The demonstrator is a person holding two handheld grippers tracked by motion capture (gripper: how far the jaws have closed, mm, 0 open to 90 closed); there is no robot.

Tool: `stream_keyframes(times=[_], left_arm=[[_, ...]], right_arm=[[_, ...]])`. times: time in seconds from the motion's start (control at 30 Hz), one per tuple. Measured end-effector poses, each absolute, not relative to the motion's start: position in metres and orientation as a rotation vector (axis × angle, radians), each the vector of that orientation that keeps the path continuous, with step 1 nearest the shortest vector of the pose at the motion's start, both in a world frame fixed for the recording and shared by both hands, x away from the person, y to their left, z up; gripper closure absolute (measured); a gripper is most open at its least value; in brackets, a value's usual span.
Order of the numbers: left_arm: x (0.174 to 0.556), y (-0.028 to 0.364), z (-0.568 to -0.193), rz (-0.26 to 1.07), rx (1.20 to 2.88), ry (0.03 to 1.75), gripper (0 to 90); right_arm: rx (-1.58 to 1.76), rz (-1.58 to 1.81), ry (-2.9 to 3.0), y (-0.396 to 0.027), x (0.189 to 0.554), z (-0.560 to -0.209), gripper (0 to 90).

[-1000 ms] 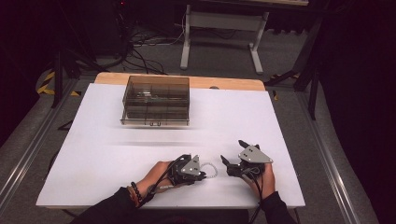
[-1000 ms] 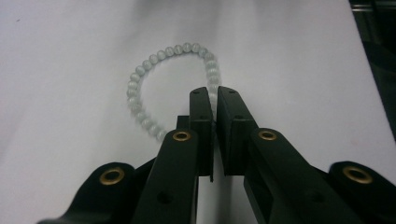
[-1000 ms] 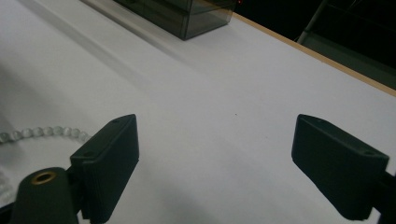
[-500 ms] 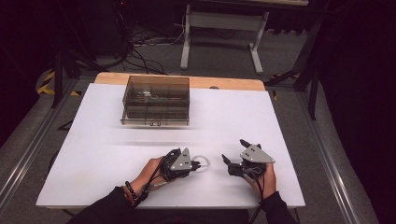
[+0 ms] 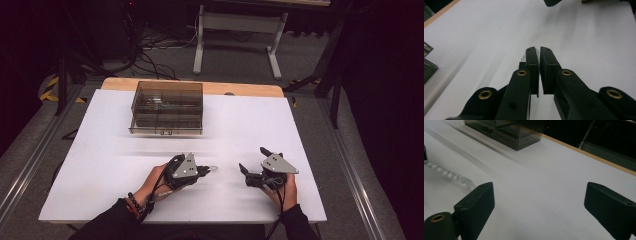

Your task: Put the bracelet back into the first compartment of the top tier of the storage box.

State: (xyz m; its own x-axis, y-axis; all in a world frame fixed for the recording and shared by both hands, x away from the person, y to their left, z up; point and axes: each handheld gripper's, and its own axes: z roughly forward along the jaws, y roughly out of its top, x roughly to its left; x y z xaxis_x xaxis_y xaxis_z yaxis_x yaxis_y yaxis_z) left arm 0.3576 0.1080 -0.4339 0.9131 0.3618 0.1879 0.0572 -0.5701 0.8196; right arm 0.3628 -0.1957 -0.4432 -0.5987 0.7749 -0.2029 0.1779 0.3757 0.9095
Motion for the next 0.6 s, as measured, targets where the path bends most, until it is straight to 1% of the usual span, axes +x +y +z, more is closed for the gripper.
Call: stream_keyframes(times=[0.17,0.47,0.6], left_arm=[[0.3583,0.1103,-0.4329,0.412,2.129,0.305,86.1],[0.3588,0.1118,-0.4323,0.458,2.104,0.325,86.1],[0.3595,0.1125,-0.4327,0.449,2.108,0.325,86.1]], right_arm=[[0.825,1.232,1.994,-0.1976,0.3628,-0.4419,10.0],[0.804,1.254,2.012,-0.1941,0.3642,-0.4418,7.0],[0.797,1.257,2.004,-0.1947,0.3646,-0.4413,7.1]])
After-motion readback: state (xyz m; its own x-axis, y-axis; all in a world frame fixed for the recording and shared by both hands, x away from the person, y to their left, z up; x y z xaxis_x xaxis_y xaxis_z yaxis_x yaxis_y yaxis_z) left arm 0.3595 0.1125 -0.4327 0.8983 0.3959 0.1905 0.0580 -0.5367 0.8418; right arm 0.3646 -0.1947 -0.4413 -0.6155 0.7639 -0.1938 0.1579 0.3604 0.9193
